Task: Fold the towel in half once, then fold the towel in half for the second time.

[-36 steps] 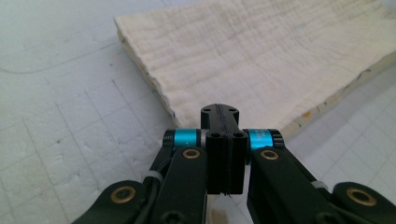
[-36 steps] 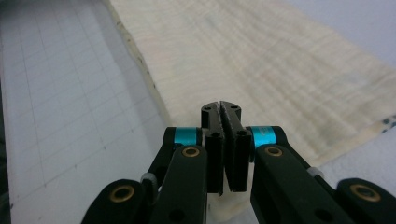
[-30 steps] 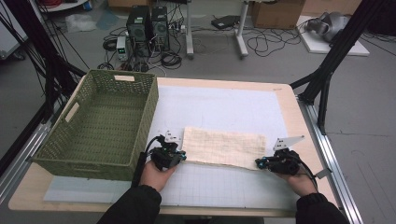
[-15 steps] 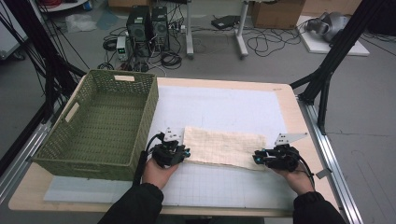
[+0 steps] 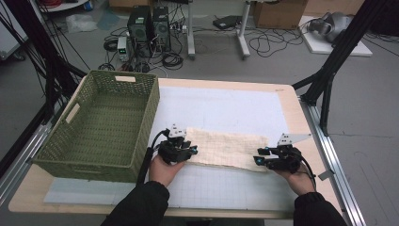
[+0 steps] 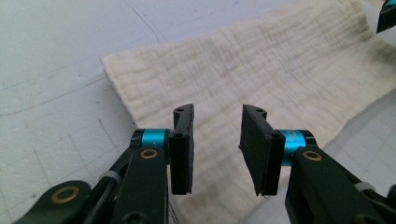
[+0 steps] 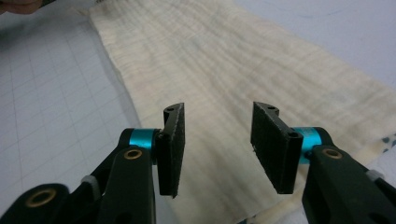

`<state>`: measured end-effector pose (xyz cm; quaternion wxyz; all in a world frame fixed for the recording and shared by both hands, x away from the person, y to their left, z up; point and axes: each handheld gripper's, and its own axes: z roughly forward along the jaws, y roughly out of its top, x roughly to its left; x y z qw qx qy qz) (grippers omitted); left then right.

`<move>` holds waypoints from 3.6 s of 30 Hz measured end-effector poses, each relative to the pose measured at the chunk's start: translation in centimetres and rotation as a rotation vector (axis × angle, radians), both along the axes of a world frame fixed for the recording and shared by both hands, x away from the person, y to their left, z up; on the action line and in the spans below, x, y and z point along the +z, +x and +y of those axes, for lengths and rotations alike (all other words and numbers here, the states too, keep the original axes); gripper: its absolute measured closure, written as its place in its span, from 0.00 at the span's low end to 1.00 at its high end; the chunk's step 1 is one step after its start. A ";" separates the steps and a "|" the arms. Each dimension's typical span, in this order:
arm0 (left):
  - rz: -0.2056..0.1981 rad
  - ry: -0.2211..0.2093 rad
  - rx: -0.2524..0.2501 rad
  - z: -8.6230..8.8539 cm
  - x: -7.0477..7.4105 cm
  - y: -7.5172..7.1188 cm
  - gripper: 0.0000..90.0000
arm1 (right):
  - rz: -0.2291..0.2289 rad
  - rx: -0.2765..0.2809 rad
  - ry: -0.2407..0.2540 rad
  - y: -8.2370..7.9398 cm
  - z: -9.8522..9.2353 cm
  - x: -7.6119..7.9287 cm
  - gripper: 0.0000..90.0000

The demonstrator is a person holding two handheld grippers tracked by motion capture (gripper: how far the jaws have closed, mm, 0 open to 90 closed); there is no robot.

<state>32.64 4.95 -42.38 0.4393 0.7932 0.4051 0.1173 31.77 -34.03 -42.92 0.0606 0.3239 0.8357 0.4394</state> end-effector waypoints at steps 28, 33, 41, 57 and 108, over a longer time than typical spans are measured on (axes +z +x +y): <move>-0.030 -0.009 0.036 -0.6 0.4 0.9 0.71 | 0.018 -0.072 0.000 1.0 -0.5 -0.1 0.59; -0.028 0.014 0.041 -1.1 1.2 2.9 0.95 | 0.014 -0.075 -0.017 2.8 0.2 0.5 0.83; 0.012 0.106 0.095 -2.0 -0.5 5.0 0.95 | 0.071 -0.094 -0.115 7.1 2.3 0.2 0.91; 0.038 0.083 0.116 -1.7 -1.0 5.4 0.90 | 0.092 -0.160 -0.075 6.6 -1.5 -1.2 0.87; -0.103 -0.022 0.137 -1.2 0.7 3.8 0.95 | 0.072 -0.138 0.008 5.7 -4.7 1.8 0.95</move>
